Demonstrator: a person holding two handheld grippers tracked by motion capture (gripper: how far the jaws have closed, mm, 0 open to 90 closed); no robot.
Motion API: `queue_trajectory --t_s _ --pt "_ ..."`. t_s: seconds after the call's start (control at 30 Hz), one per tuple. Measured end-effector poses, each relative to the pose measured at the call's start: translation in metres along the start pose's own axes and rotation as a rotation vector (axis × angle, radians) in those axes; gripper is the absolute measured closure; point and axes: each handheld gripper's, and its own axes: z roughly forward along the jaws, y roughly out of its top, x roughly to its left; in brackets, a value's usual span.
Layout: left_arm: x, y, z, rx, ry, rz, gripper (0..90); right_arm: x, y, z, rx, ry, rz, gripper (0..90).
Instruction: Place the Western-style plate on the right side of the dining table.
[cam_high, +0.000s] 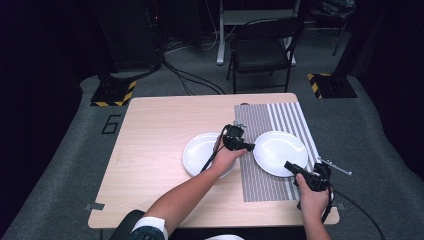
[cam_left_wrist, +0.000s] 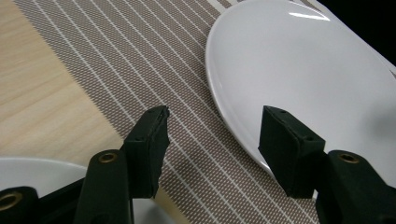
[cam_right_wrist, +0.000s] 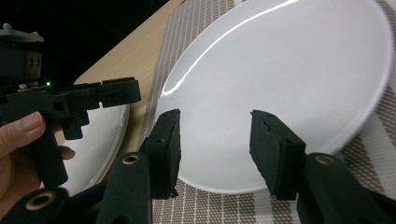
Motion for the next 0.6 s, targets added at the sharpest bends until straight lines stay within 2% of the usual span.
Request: queue_trajectory --t_s 0.17,0.27,0.3,0.33,0.43,0.47,0.5,0.6 --pt "0.009 -0.003 -0.012 -0.021 0.017 -0.021 42.1 0.012 0.002 0.009 0.011 0.018 -0.042 51.7" --pt "0.015 -0.004 -0.018 -0.026 0.030 -0.018 42.1 0.017 0.001 0.013 0.022 0.026 -0.073 51.7" --pt "0.017 -0.006 -0.020 -0.028 0.036 -0.019 42.1 0.019 0.001 0.014 0.025 0.026 -0.065 51.7" --pt "0.018 -0.006 -0.022 -0.028 0.038 -0.020 42.1 0.021 0.001 0.015 0.024 0.032 -0.083 51.7" --pt "0.023 -0.010 -0.030 -0.031 0.049 -0.020 42.1 0.027 0.001 0.017 0.029 0.046 -0.094 51.7" --pt "0.024 -0.012 -0.033 -0.043 0.053 -0.037 42.1 0.029 0.001 0.017 0.030 0.046 -0.104 51.7" --pt "0.027 -0.012 -0.036 -0.039 0.056 -0.024 42.1 0.032 0.001 0.017 0.031 0.048 -0.115 51.7" --pt "0.033 -0.015 -0.044 -0.052 0.070 -0.034 42.1 0.041 0.000 0.019 0.040 0.043 -0.163 51.7"
